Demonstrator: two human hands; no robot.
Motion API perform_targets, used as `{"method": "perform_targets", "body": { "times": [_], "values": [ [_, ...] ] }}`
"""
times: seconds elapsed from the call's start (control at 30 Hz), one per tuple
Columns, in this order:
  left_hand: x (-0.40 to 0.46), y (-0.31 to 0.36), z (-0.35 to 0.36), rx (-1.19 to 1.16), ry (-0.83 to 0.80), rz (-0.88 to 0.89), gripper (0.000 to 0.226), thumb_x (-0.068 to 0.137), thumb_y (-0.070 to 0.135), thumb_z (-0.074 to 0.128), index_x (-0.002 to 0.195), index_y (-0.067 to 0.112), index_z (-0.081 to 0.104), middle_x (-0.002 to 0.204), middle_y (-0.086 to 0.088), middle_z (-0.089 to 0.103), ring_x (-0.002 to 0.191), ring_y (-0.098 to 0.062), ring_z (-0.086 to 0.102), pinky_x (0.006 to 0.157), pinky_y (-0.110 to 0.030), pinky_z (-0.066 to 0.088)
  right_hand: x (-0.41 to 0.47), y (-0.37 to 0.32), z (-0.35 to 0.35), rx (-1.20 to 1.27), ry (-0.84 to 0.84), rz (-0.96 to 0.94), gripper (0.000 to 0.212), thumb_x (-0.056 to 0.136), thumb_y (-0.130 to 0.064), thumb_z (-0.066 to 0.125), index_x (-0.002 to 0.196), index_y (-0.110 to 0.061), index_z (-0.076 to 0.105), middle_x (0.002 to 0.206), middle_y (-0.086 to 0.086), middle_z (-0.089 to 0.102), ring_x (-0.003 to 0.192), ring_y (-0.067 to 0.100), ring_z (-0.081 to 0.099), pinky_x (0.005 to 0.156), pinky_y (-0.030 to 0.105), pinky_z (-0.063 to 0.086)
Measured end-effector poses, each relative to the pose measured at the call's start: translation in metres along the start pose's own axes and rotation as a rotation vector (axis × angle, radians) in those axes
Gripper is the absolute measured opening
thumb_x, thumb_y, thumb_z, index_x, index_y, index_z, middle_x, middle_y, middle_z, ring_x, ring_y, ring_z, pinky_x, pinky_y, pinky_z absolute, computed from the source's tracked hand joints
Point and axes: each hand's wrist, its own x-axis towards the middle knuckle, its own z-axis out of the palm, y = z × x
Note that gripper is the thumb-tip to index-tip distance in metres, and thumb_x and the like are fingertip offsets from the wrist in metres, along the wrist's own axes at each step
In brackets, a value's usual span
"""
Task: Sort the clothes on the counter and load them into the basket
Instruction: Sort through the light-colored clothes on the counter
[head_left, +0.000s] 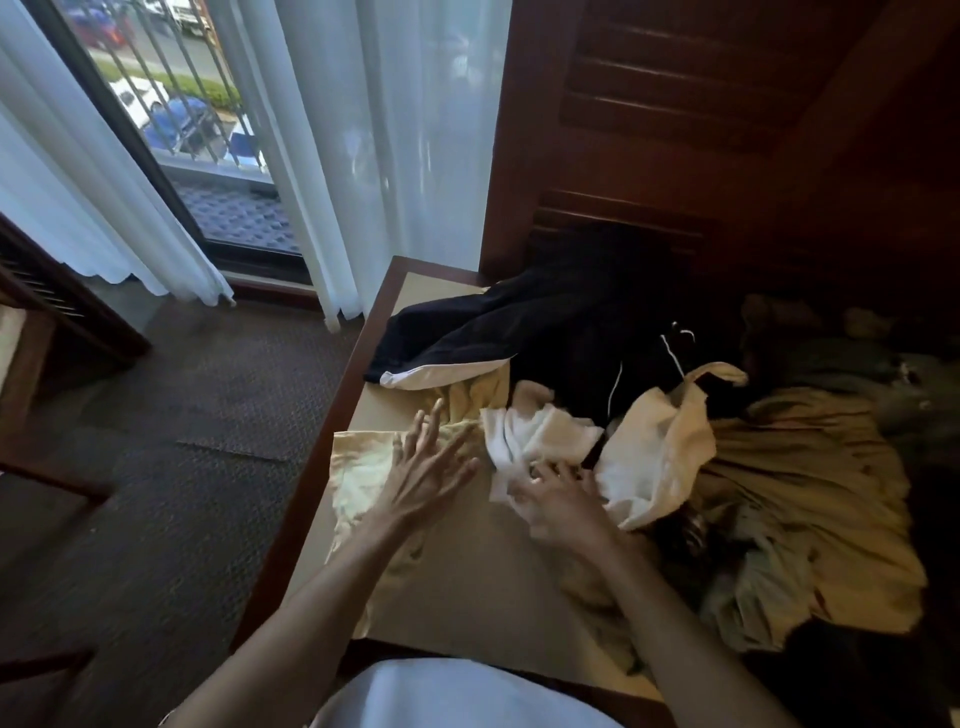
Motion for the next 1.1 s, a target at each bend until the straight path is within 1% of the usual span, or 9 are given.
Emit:
{"method": "perform_targets", "body": {
  "times": [0.1,0.17,0.33,0.4,0.53,0.7,0.87,1.0,1.1],
  "values": [
    [0.030,0.004,-0.001,0.106,0.012,0.130,0.076,0.091,0.082,0.006,0.156,0.048,0.028,0.170,0.005,-0.013,0.156,-0.025,-0.015,0.124,-0.060,-0.004,0.006,0.009,-0.025,0.339,0.285,0.042,0.045,0.090,-0.051,0.052,0.134,-0.044,0.046,0.138,-0.002,0.056,0.125,0.031,0.053,0.102,0.050,0.041],
    [0.046,-0.003,0.000,0.176,-0.060,0.124,0.065,0.096,0.075,0.013,0.156,0.053,0.019,0.170,0.006,-0.014,0.157,-0.028,-0.011,0.124,-0.062,0.004,0.011,0.024,-0.039,0.250,0.426,0.107,0.066,0.084,-0.063,0.058,0.144,-0.044,0.038,0.150,-0.002,0.041,0.133,0.033,0.041,0.104,0.053,0.040],
    [0.033,-0.007,0.027,0.267,0.022,0.037,0.051,0.104,0.060,0.027,0.154,0.047,0.027,0.163,0.001,0.032,0.134,-0.030,0.045,0.088,-0.043,0.055,0.026,0.023,-0.005,0.276,0.047,0.158,0.102,0.071,-0.085,0.055,0.151,-0.058,-0.002,0.167,-0.008,-0.014,0.153,0.031,0.003,0.119,0.059,0.015],
    [0.011,0.002,0.038,0.139,0.163,0.036,0.049,0.104,0.054,0.032,0.148,0.035,0.043,0.143,0.000,0.054,0.110,-0.025,0.063,0.065,-0.037,0.058,0.020,0.007,0.025,0.214,0.113,0.163,0.098,0.073,-0.081,0.055,0.154,-0.049,0.009,0.168,0.000,-0.002,0.152,0.032,0.008,0.116,0.053,0.023],
    [0.005,0.012,0.033,-0.106,0.292,-0.158,0.061,0.100,0.069,0.016,0.120,0.033,0.061,0.104,-0.005,0.074,0.083,-0.030,0.072,0.062,-0.042,0.058,0.020,-0.003,0.025,0.467,0.292,0.186,0.083,0.066,-0.080,0.066,0.136,-0.039,0.051,0.134,-0.002,0.056,0.119,0.022,0.056,0.084,0.033,0.052],
    [0.018,0.038,-0.041,-0.396,0.558,-0.349,0.071,0.105,0.060,0.017,0.058,0.021,0.052,0.052,-0.003,0.053,0.048,-0.018,0.052,0.049,-0.030,0.036,0.009,0.005,-0.050,0.482,0.144,0.208,0.058,0.064,-0.079,0.062,0.105,-0.038,0.064,0.093,-0.009,0.070,0.087,0.016,0.066,0.076,0.040,0.054],
    [0.019,0.029,-0.064,-0.261,0.784,-0.255,0.070,0.107,0.051,0.024,0.081,0.011,0.076,0.065,-0.001,0.067,0.066,-0.019,0.061,0.066,-0.033,0.048,0.016,-0.035,-0.064,-0.138,0.515,0.147,0.036,0.082,-0.040,0.073,0.114,-0.026,0.068,0.120,0.005,0.060,0.113,0.028,0.056,0.083,0.042,0.048],
    [-0.004,0.004,-0.013,0.157,0.375,-0.151,0.073,0.105,0.059,0.019,0.092,0.020,0.080,0.124,-0.014,0.065,0.116,-0.034,0.056,0.101,-0.050,0.042,0.037,-0.046,0.007,-0.107,0.340,-0.074,0.054,0.073,-0.039,0.077,0.124,-0.025,0.066,0.135,0.007,0.052,0.123,0.034,0.050,0.094,0.054,0.049],
    [-0.009,-0.010,0.004,0.131,0.222,-0.023,0.051,0.105,0.056,0.024,0.142,0.037,0.055,0.168,-0.008,0.022,0.156,-0.028,0.016,0.125,-0.050,0.012,0.031,-0.033,0.032,-0.012,0.390,-0.059,0.063,0.092,-0.065,0.045,0.151,-0.044,0.034,0.166,0.005,0.011,0.153,0.036,0.007,0.113,0.070,0.012]
  ]
}}
